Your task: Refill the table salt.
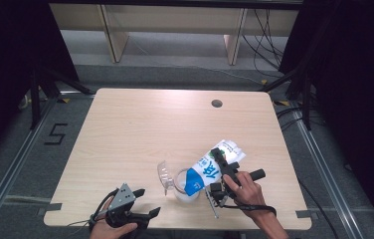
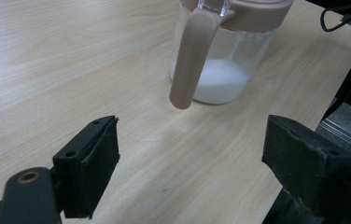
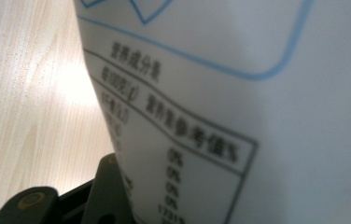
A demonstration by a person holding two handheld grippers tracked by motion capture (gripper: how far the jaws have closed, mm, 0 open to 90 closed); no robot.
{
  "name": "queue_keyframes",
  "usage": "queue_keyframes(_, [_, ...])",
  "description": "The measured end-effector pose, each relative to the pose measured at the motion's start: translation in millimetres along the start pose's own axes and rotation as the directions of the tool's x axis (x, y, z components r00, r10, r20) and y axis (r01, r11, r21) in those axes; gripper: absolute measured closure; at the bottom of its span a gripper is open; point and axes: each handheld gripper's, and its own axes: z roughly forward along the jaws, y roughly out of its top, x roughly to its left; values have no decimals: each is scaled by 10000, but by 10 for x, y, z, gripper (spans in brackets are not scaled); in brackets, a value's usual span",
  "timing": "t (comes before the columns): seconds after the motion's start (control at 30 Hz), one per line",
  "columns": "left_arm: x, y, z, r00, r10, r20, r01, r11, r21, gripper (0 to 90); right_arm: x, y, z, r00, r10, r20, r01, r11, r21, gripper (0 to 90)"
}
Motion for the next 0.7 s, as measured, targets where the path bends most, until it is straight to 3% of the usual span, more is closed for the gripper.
queue_keyframes(0.17, [1,1,-1,10000,19,1,-19,10000,3,179,-1,2,-4,10000,-39,-35,39,10000,63,579])
queue_keyframes(0.2, [1,1,-1,10000,20,-2,-20,10000,8,179,-20,5,0,9996,-285,44,285,9996,-28,580])
queue_keyframes(0.23, [0,0,0,10000,11,-6,-11,10000,6,179,-4,4,-2,9999,-116,-16,116,9999,37,581])
queue_keyframes(0.3, [1,1,0,10000,19,-1,-19,10000,1,179,-56,12,13,9967,-777,229,784,9965,-286,583])
queue_keyframes(0.47, [7,0,-1,10000,54,25,-54,10000,31,179,-54,11,14,9967,-788,175,793,9964,-284,586])
queue_keyframes(0.57, [6,0,0,10000,34,50,-34,10000,31,180,-11,5,1,9997,-245,-5,245,9997,-10,587])
queue_keyframes(0.7, [3,-1,3,10000,-4,58,4,10000,-14,179,-51,11,16,9967,-791,203,797,9964,-299,589])
